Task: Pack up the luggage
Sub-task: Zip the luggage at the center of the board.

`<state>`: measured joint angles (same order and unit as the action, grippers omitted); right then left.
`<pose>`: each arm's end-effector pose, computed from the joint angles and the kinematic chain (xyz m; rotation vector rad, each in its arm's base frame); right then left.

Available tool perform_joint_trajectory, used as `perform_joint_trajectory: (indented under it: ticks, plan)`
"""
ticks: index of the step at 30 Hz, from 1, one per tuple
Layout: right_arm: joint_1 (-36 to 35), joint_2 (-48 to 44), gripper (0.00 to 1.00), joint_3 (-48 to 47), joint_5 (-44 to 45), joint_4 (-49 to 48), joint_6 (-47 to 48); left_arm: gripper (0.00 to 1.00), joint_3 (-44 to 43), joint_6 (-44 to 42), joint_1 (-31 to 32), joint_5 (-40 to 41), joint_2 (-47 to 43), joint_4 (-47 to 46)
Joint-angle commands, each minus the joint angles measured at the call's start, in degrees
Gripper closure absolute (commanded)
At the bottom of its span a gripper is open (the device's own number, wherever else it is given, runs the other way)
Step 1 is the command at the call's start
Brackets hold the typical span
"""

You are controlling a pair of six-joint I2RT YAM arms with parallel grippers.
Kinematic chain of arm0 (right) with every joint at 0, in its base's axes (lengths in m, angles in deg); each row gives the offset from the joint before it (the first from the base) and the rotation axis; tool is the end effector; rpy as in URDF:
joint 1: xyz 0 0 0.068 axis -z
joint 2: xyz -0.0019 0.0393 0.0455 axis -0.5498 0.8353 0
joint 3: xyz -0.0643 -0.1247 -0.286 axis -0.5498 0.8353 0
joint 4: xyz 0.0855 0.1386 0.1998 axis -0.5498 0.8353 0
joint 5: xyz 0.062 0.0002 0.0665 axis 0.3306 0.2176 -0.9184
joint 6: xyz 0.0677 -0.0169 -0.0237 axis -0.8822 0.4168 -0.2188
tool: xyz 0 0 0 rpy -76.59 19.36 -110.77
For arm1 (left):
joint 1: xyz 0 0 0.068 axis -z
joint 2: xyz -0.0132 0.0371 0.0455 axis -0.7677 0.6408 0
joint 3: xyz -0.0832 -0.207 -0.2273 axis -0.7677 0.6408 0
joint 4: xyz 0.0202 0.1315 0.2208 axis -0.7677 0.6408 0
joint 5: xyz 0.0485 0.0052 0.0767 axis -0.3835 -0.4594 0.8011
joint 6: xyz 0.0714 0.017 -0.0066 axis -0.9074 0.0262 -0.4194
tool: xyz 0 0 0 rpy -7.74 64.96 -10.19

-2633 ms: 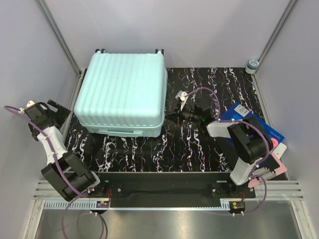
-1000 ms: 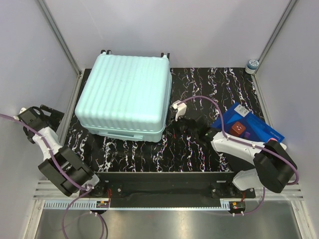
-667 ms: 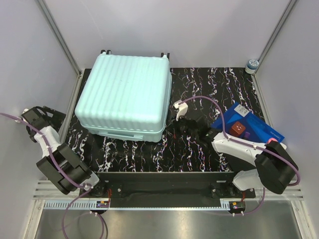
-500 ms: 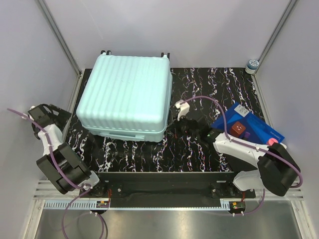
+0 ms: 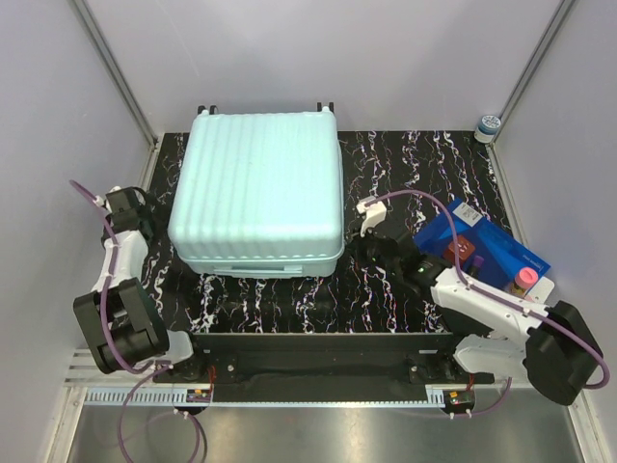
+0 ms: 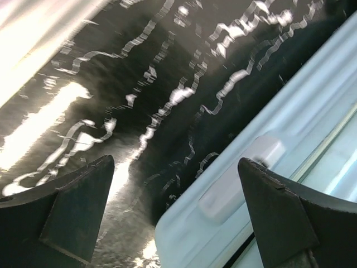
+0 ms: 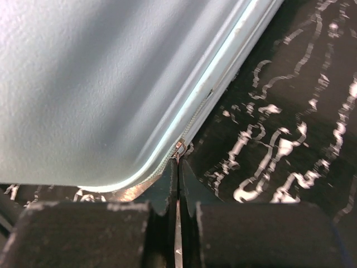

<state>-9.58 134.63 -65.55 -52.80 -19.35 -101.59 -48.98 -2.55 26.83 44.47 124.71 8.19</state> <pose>0.1953 0.1762 0.2747 -0.5187 2.0069 0.5311 0.2651 0.1131 0.2620 -1.0501 2.1523 -0.0693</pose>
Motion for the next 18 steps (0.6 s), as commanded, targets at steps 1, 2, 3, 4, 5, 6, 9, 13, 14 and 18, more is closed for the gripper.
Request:
perform_joint_trajectory:
  ticks: [1, 2, 3, 4, 5, 6, 9, 13, 14, 18]
  plan:
    - [0.22, -5.01, 1.0, 0.73, 3.04, 4.05, 1.69, 0.01, 1.7, -0.1, 4.94, -2.92, -2.84, 0.67]
    - [0.31, -5.19, 1.0, 0.91, 2.87, 4.93, 1.42, 0.01, 1.78, -0.1, 5.29, -3.09, -3.29, 0.58]
    - [0.22, -5.19, 1.0, 1.08, 2.6, 5.29, 1.07, 0.01, 1.87, -0.19, 5.38, -3.61, -3.64, 0.67]
    - [0.31, -5.54, 1.0, 1.52, 2.34, 5.99, 0.29, 0.01, 1.87, -0.27, 5.38, -3.79, -4.43, 0.58]
    - [0.31, -5.71, 1.0, 1.87, 1.64, 6.34, -0.16, 0.01, 1.87, -0.19, 5.38, -4.14, -4.78, 0.49]
    - [0.22, -5.8, 1.0, 2.13, 1.11, 6.52, -0.68, 0.01, 1.96, -0.1, 5.38, -4.76, -5.05, 0.32]
    - [0.31, -6.77, 1.0, 3.37, -0.38, 7.48, -2.79, 0.01, 2.05, -0.01, 5.29, -6.34, -5.84, -0.12]
    - [0.22, -8.7, 1.0, 3.81, -1.97, 9.77, -5.78, 0.01, 2.22, 0.95, 5.29, -8.01, -6.89, -1.18]
    - [0.14, -9.14, 1.0, 3.98, -2.67, 10.12, -6.22, 0.01, 2.31, 1.57, 5.38, -8.97, -7.07, -1.44]
    - [0.22, -12.3, 1.0, 4.6, -4.85, 11.26, -7.89, 0.01, 2.4, 2.63, 5.38, -9.68, -8.47, -2.85]
